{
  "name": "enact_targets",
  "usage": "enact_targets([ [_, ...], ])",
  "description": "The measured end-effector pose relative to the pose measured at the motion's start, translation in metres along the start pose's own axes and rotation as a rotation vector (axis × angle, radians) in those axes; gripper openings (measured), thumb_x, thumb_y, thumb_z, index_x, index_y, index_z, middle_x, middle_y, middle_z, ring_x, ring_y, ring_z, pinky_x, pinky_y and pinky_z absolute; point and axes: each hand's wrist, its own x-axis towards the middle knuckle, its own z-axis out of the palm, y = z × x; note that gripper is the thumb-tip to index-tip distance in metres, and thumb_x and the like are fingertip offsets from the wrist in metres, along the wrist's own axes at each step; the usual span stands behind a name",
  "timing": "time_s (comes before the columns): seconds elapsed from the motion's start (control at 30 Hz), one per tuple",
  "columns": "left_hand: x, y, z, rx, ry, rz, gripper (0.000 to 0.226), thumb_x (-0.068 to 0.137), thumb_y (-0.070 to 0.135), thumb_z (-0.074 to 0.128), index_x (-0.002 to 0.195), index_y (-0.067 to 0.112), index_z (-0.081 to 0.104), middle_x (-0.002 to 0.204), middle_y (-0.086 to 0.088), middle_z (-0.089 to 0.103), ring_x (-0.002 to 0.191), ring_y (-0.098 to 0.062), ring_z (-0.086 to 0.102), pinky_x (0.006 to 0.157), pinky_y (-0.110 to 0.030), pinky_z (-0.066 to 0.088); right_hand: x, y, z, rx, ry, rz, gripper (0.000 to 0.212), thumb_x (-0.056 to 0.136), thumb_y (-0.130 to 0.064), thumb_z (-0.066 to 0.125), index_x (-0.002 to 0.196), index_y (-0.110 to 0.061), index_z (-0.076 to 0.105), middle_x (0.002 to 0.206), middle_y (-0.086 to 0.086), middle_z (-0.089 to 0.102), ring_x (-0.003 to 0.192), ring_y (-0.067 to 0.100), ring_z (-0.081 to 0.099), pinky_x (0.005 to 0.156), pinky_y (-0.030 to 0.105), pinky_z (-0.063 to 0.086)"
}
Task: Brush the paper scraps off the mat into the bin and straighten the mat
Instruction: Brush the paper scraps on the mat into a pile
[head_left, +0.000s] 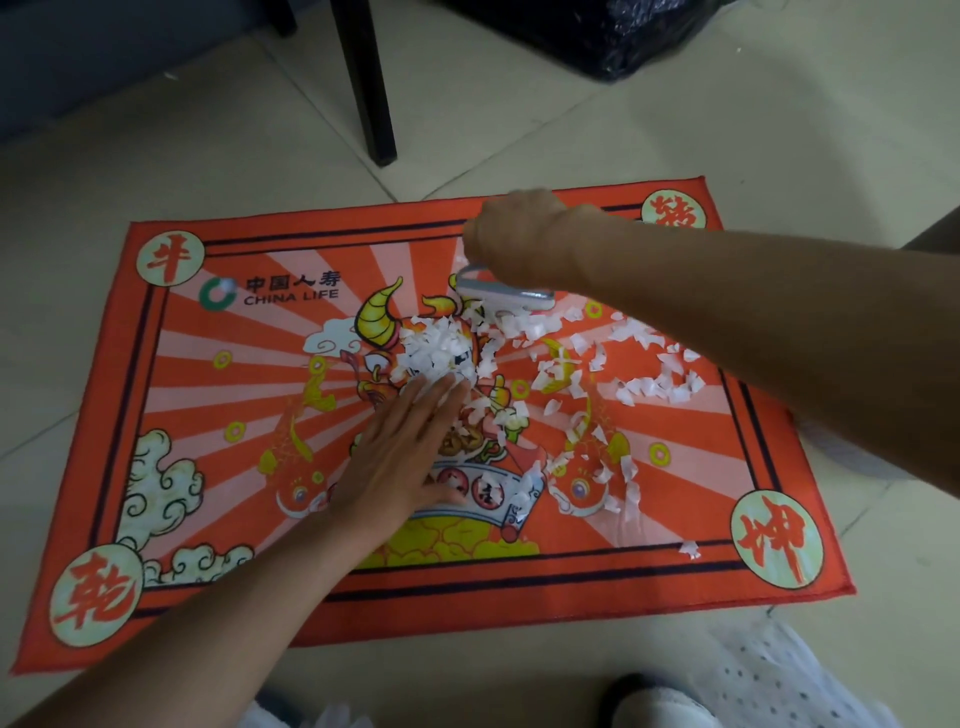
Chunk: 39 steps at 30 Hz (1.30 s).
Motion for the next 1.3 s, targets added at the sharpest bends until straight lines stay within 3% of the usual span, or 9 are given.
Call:
enact_targets([
  [0.17, -0.001, -0.012, -0.001, -0.022, 0.014, -0.053, 0.109, 0.073, 0.069, 0.053, 0.158, 0.028, -0.002, 0.165, 0.005, -0.001, 0.152, -0.019, -0.005, 0.12, -0.039, 0.006, 0.011, 0.018, -0.013, 0.069, 0.066, 0.131, 0.031, 0.097, -0.007, 0.047, 0.127, -0.008, 0.053, 0.123, 0.018, 0.055, 0.107, 0.037, 0.057, 0.08, 0.038, 0.046],
  [0.27, -0.001, -0.015, 0.001, -0.05, 0.03, -0.062, 0.1, 0.079, 0.07, 0.044, 0.158, 0.027, 0.001, 0.165, 0.006, 0.001, 0.152, -0.016, -0.006, 0.12, -0.037, 0.005, 0.015, 0.022, -0.01, 0.086, 0.107, 0.181, 0.028, 0.096, -0.006, 0.049, 0.123, -0.002, 0.054, 0.124, 0.024, 0.054, 0.11, 0.042, 0.056, 0.076, 0.038, 0.042],
  [0.37, -0.001, -0.015, 0.003, -0.068, 0.073, -0.075, 0.091, 0.088, 0.056, 0.053, 0.158, 0.025, 0.004, 0.165, 0.004, 0.006, 0.152, -0.017, -0.003, 0.12, -0.039, 0.012, 0.015, 0.022, -0.005, 0.15, 0.119, 0.185, 0.029, 0.096, -0.008, 0.051, 0.124, -0.003, 0.055, 0.125, 0.024, 0.052, 0.112, 0.043, 0.054, 0.082, 0.041, 0.045],
  [0.47, 0.0, -0.017, 0.004, -0.084, 0.08, -0.076, 0.094, 0.091, 0.04, 0.064, 0.158, 0.028, -0.002, 0.166, 0.007, 0.001, 0.152, -0.015, -0.008, 0.12, -0.037, 0.005, 0.015, 0.023, 0.0, 0.155, 0.13, 0.19, 0.032, 0.095, -0.002, 0.048, 0.127, -0.001, 0.053, 0.126, 0.025, 0.052, 0.112, 0.043, 0.054, 0.086, 0.043, 0.046],
  [0.73, 0.006, -0.017, 0.0, -0.116, 0.071, -0.094, 0.101, 0.088, 0.036, 0.069, 0.157, 0.031, -0.005, 0.165, 0.008, -0.003, 0.152, -0.016, -0.008, 0.121, -0.038, 0.005, 0.029, 0.011, 0.006, 0.072, 0.119, 0.077, 0.038, 0.09, 0.01, 0.045, 0.126, -0.001, 0.05, 0.125, 0.024, 0.05, 0.112, 0.039, 0.055, 0.083, 0.039, 0.046],
  [0.9, 0.006, -0.016, 0.0, -0.12, 0.082, -0.115, 0.101, 0.088, 0.035, 0.07, 0.157, 0.029, -0.003, 0.165, 0.008, -0.005, 0.152, -0.015, -0.009, 0.121, -0.036, 0.001, 0.027, 0.008, 0.001, 0.099, 0.092, 0.024, 0.03, 0.095, 0.0, 0.048, 0.124, -0.003, 0.052, 0.125, 0.022, 0.051, 0.109, 0.036, 0.055, 0.082, 0.035, 0.044],
  [1.07, 0.005, -0.014, 0.0, -0.11, 0.087, -0.155, 0.103, 0.086, 0.037, 0.072, 0.158, 0.026, -0.001, 0.166, 0.004, -0.002, 0.152, -0.019, -0.003, 0.122, -0.039, 0.008, 0.017, -0.004, -0.004, 0.146, 0.067, -0.052, 0.026, 0.097, -0.012, 0.049, 0.121, -0.003, 0.053, 0.122, 0.021, 0.052, 0.104, 0.033, 0.056, 0.079, 0.035, 0.044],
  [1.17, 0.006, -0.014, 0.0, -0.089, 0.08, -0.162, 0.104, 0.087, 0.038, 0.071, 0.158, 0.027, -0.004, 0.166, 0.005, -0.005, 0.152, -0.018, -0.005, 0.122, -0.037, 0.005, 0.017, -0.006, -0.004, 0.2, 0.071, -0.029, 0.025, 0.095, -0.003, 0.047, 0.119, -0.004, 0.056, 0.12, 0.019, 0.054, 0.1, 0.031, 0.058, 0.077, 0.033, 0.046],
  [1.3, 0.006, -0.015, 0.0, -0.081, 0.094, -0.157, 0.104, 0.086, 0.04, 0.071, 0.158, 0.025, -0.002, 0.165, 0.004, -0.004, 0.152, -0.019, -0.004, 0.12, -0.035, 0.002, 0.021, -0.001, -0.015, 0.242, 0.108, 0.056, 0.023, 0.093, -0.006, 0.053, 0.116, -0.006, 0.06, 0.117, 0.017, 0.058, 0.1, 0.032, 0.06, 0.074, 0.031, 0.044],
])
